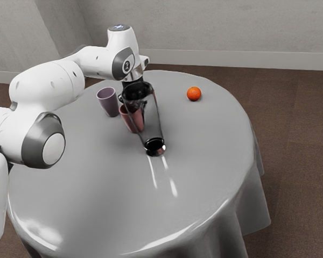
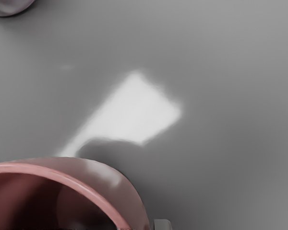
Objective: Place the right cup onto the left cup
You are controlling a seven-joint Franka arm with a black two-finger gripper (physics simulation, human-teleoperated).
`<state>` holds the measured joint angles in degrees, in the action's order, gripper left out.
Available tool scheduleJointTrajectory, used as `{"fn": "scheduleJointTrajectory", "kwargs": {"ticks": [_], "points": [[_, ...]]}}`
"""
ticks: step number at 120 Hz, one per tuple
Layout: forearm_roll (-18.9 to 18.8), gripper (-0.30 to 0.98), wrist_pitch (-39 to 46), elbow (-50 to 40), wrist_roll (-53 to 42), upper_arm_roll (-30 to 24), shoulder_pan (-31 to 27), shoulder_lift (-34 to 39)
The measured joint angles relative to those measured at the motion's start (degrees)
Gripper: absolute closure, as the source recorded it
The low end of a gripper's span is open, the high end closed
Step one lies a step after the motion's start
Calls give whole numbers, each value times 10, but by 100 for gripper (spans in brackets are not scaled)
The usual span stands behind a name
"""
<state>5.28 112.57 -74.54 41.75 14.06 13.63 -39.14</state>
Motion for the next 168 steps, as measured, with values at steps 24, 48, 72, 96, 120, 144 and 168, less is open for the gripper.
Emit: {"fn": "scheduleJointTrajectory", "kwargs": {"ticks": [24, 48, 72, 96, 120, 144, 168], "points": [[-1, 77, -3, 0, 4, 1, 0, 2], [-6, 78, -29, -2, 7, 6, 0, 39], [-29, 78, -81, 31, 9, 11, -32, 75], [-46, 78, -145, 154, 8, 9, -60, 24], [-56, 78, -194, 266, 5, 12, -74, -34], [-58, 78, -220, 344, 1, 12, -94, -88], [-56, 79, -236, 410, -4, 12, -110, -131]]}}
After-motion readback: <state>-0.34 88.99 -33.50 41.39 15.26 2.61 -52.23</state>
